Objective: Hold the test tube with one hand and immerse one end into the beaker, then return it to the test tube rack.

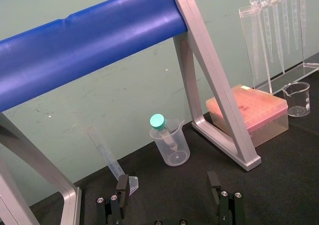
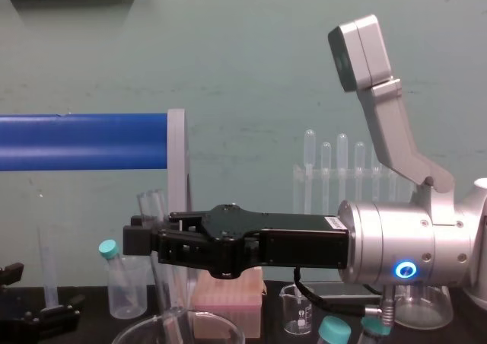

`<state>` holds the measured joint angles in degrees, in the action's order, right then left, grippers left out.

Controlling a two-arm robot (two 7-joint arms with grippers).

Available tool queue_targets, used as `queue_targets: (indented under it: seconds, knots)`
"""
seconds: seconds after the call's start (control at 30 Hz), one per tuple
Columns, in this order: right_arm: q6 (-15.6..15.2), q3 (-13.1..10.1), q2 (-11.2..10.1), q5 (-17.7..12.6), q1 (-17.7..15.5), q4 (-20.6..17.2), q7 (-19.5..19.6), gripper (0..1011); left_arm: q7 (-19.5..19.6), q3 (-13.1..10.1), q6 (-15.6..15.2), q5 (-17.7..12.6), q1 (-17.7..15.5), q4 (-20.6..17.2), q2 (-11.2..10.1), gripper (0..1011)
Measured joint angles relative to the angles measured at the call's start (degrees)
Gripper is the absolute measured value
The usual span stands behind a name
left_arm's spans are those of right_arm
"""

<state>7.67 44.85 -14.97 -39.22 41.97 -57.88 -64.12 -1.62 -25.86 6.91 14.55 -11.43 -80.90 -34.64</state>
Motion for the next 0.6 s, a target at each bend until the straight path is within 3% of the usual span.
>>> queue_targets:
  seconds: [0.6]
  knots:
    - [0.0,0.0,0.0,0.0,0.0,0.0,0.0,226,0.0,0.0,0.0,0.0,0.0,0.0,0.0,1000]
